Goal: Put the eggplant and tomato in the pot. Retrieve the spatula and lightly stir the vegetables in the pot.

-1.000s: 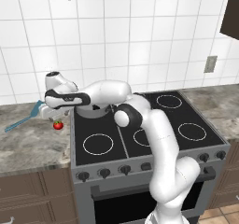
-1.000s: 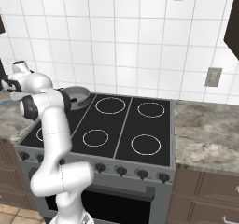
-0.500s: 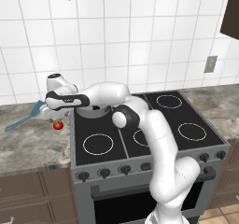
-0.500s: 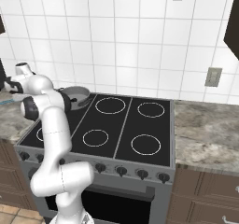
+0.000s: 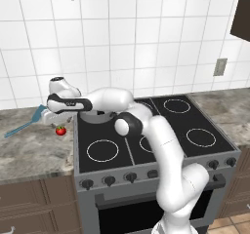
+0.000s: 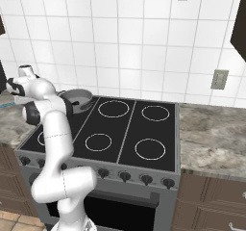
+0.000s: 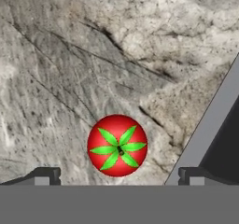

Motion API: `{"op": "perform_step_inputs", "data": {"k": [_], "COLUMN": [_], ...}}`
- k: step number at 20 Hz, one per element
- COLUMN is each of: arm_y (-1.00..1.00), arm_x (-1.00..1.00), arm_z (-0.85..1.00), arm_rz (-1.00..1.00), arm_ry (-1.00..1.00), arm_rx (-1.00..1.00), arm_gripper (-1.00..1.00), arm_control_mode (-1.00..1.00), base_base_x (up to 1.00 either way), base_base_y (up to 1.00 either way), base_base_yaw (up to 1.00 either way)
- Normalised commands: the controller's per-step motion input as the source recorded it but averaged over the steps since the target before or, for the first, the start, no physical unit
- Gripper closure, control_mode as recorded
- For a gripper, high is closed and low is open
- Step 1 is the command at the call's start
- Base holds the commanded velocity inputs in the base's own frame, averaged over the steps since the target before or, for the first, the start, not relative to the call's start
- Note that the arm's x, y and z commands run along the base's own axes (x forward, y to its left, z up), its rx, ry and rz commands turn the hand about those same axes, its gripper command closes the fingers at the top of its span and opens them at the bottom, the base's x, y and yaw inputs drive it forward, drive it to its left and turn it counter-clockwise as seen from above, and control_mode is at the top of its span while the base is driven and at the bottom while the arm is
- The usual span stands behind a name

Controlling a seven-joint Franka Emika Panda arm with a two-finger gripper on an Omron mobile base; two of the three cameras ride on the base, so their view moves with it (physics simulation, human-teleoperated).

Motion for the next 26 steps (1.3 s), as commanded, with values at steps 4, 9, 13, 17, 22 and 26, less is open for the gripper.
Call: {"op": "perform_step_inputs", "data": {"k": [4,9,13,17,22,26], "arm_y": [0.13,0.03,0.03,0.03,0.01,0.01], "arm_x": [0.00,0.00,0.00,0.00,0.00,0.00], "arm_z": [-0.24,-0.25,-0.16,-0.18,-0.19,-0.05], "arm_rz": [0.00,0.00,0.00,0.00,0.00,0.00], "arm_ry": [0.02,0.00,0.00,0.00,0.01,0.01], "arm_rx": [0.00,0.00,0.00,0.00,0.00,0.00], "arm_gripper": [-1.00,-1.00,-1.00,-1.00,-1.00,-1.00], "arm_control_mode": [-1.00,-1.00,-1.00,-1.00,-1.00,-1.00], "base_base_x": [0.00,0.00,0.00,0.00,0.00,0.00], "base_base_y": [0.00,0.00,0.00,0.00,0.00,0.00], "base_base_yaw": [0.00,0.00,0.00,0.00,0.00,0.00]}}
